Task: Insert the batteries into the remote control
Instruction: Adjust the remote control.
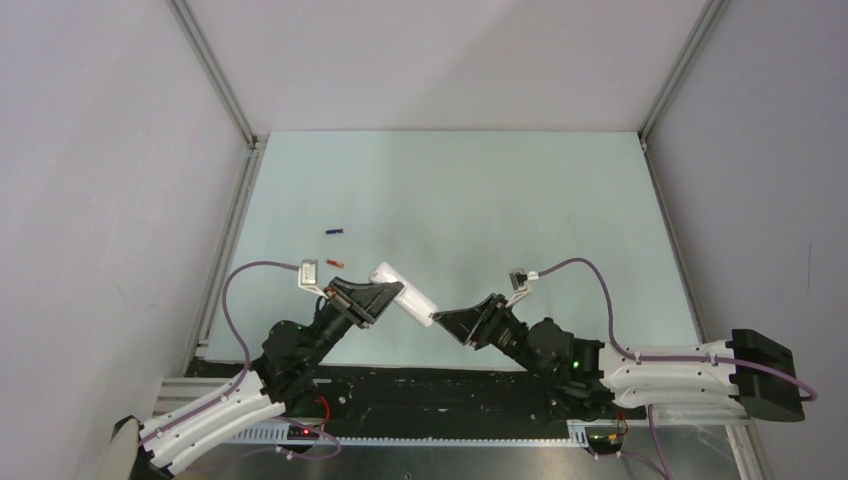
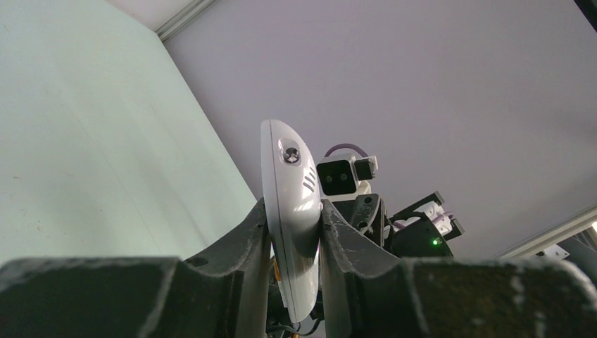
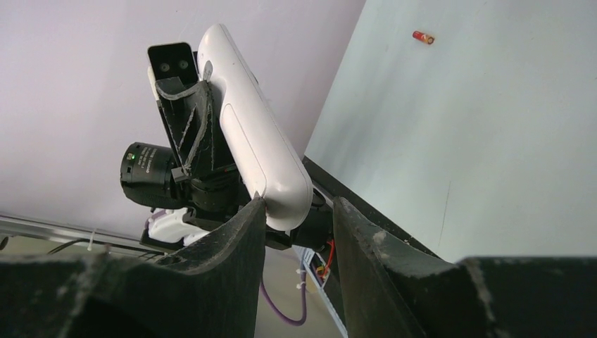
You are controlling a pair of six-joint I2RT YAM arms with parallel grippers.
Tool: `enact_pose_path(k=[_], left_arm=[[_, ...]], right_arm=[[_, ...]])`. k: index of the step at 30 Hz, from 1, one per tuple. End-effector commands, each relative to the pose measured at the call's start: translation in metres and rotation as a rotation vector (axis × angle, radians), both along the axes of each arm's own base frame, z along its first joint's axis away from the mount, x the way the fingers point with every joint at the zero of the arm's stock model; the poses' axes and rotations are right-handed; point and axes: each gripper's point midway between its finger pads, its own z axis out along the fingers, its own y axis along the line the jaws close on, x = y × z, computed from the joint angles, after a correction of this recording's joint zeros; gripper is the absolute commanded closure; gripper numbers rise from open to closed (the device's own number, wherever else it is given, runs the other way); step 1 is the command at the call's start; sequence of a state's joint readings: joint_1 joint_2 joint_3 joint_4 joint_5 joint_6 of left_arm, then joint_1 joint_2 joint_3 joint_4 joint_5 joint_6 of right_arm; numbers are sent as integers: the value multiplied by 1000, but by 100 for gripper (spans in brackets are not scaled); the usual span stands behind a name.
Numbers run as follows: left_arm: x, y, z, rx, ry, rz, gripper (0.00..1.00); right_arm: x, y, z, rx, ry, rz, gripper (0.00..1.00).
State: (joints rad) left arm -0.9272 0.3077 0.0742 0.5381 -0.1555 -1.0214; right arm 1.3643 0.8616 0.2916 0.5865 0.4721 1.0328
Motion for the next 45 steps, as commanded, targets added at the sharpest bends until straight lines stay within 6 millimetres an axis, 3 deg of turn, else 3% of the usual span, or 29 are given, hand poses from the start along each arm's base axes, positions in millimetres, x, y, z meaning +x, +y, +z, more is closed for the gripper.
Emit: enact_pose_path(k=[1, 14, 33, 39, 43, 45], left_arm=[[0, 4, 15, -55, -25, 11, 100], [0, 5, 13, -59, -21, 15, 100], [2, 7, 7, -68, 1, 25, 100], [-1, 4, 11, -73, 0, -1, 100], [-5, 4, 17, -99, 0, -23, 100], [-7, 4, 20, -122, 10, -39, 100]], right_arm=[[4, 1, 12, 58, 4, -13, 56], [6, 7, 9, 64, 13, 0, 56], [11, 5, 12, 65, -12, -12, 46], [2, 13, 19, 68, -78, 65, 22], [-4, 22, 26, 97, -128, 122, 20], [-9, 26, 34, 135, -152, 154, 24]])
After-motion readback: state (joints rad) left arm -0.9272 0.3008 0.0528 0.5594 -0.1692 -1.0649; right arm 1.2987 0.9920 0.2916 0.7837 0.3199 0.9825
